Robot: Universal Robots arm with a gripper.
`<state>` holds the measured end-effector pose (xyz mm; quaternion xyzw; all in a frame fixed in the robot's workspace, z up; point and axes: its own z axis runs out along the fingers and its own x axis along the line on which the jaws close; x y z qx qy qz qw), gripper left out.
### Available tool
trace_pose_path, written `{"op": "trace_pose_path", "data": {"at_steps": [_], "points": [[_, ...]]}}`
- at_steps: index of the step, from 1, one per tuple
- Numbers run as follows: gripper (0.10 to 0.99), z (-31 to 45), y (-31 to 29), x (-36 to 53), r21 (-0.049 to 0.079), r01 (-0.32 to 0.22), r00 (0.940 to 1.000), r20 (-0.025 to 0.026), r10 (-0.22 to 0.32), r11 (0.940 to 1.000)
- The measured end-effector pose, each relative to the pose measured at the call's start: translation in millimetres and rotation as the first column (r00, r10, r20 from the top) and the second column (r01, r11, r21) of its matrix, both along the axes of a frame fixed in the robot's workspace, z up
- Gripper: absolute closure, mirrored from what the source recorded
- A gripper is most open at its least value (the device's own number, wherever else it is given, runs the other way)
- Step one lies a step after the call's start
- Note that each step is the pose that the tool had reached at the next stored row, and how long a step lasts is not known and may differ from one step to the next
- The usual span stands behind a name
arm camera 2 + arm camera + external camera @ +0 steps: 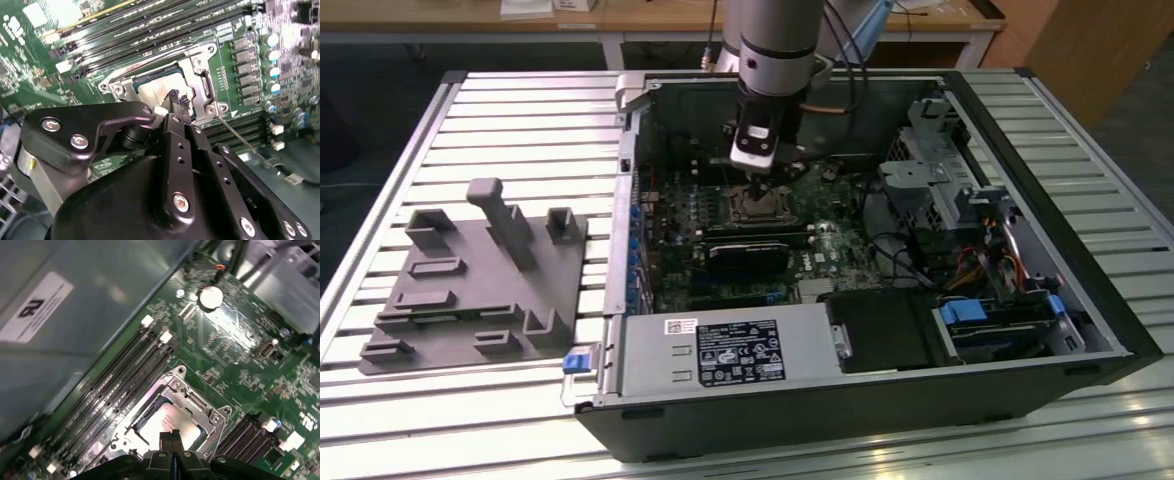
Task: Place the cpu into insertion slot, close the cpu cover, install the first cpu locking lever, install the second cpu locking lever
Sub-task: 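Close the cpu cover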
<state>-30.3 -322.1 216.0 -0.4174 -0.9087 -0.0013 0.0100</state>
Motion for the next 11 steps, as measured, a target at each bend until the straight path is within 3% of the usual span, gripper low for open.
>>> {"op": "trace_pose_path", "data": {"at_steps": [4,11], "points": [[0.980,-0.3,0.0,0.0,0.000,-0.070,0.9976,0.0019,0.070,0.9976],[0.980,-0.3,-0.1,0.0,0.000,-0.168,0.9858,0.0043,0.168,0.9858]]}}
